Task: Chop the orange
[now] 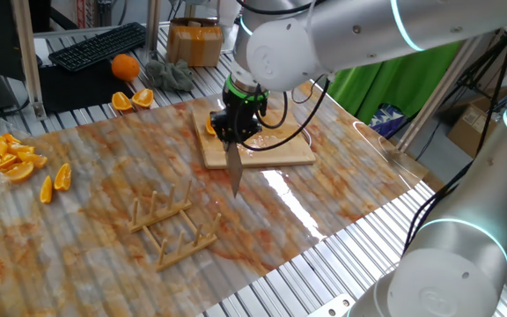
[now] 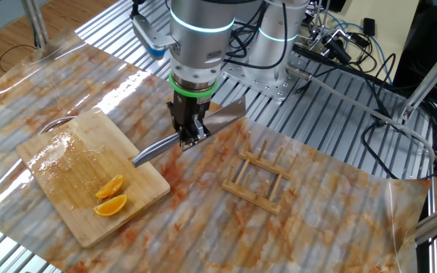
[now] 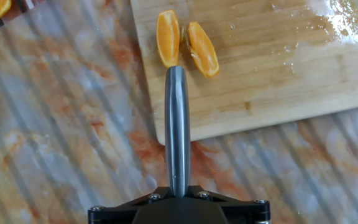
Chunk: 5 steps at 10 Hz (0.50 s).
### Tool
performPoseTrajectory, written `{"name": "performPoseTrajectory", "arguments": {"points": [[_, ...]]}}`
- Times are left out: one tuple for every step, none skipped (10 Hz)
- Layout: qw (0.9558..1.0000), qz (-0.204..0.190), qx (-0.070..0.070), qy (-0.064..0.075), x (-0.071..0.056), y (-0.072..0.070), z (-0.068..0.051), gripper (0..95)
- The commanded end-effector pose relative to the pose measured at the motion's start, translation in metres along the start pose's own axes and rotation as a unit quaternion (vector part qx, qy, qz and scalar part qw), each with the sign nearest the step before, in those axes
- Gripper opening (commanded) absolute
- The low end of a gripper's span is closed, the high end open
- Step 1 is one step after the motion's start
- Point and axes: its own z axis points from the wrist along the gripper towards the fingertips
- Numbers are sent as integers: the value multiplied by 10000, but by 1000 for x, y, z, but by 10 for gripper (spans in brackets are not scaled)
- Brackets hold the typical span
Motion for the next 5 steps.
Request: {"name": "performPoseTrajectory", "arguments": {"points": [[10000,-26,-2,-44,1,-1,-4,0],[10000,-66,-7,-56,1,-1,-4,0],[9996,-272,21,-87,1,-1,-4,0],[9993,-361,6,-82,1,-1,-4,0],[9992,-390,-8,-81,1,0,-4,0]]}}
